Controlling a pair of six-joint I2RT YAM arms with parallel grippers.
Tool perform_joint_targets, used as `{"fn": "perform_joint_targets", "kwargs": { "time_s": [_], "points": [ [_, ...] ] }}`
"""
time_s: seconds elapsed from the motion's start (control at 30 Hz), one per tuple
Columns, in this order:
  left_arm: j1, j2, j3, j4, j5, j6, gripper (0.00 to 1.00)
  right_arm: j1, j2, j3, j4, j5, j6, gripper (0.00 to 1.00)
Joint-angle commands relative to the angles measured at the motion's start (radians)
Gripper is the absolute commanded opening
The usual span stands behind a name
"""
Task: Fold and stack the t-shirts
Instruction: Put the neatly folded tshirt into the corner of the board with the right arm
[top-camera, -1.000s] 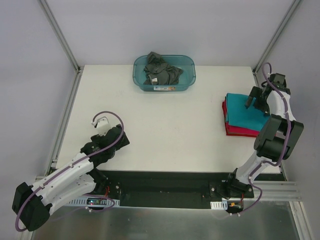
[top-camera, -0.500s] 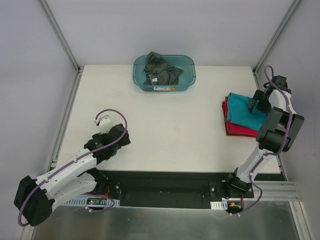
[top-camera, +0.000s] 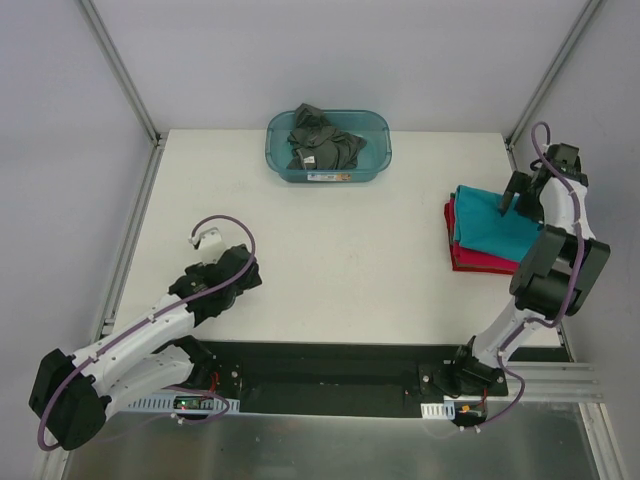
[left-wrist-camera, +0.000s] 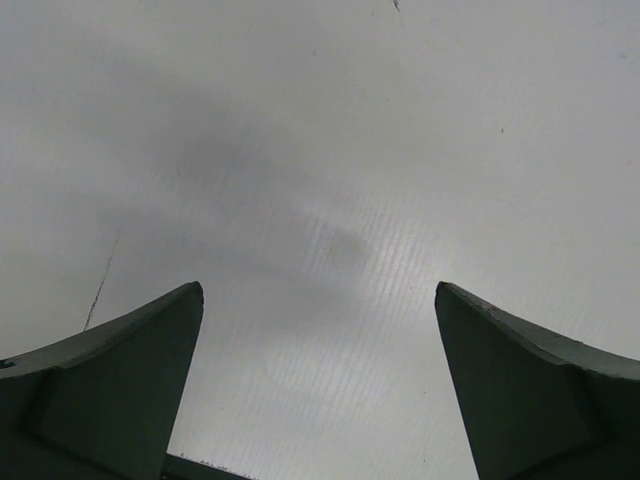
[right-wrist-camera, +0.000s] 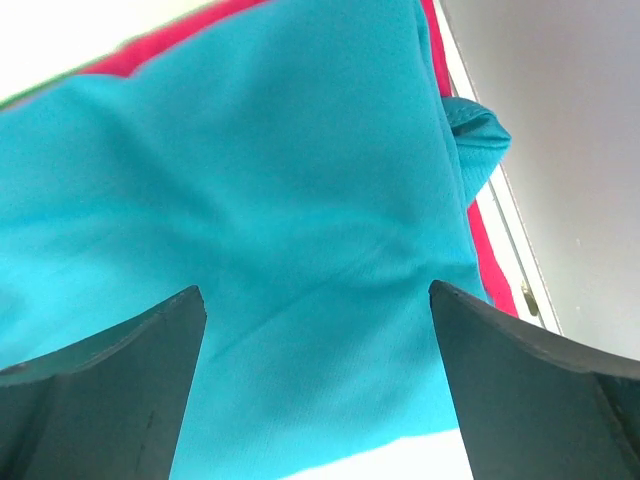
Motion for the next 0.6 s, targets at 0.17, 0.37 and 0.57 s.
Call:
{"fn": "perform_joint_targets", "kwargs": {
  "time_s": [0.17,0.37,0.57],
  "points": [
    [0.008,-0.082,0.017,-0.013,0.063,0.012,0.99,0.212,-0.386,-0.110,-0.054,-0.130,0.002,0.96],
    [0.010,-0.182,-0.022,-0.012,0.092,0.012,0.99,0.538,-0.659,-0.472,0.115,-0.118,0.030,0.96],
    [0.010,-0.242,-0.039,-0.006,0.143,0.034,0.99,0.694,-0.928,-0.862,0.385,-0.316,0.169,0.96]
  ]
}}
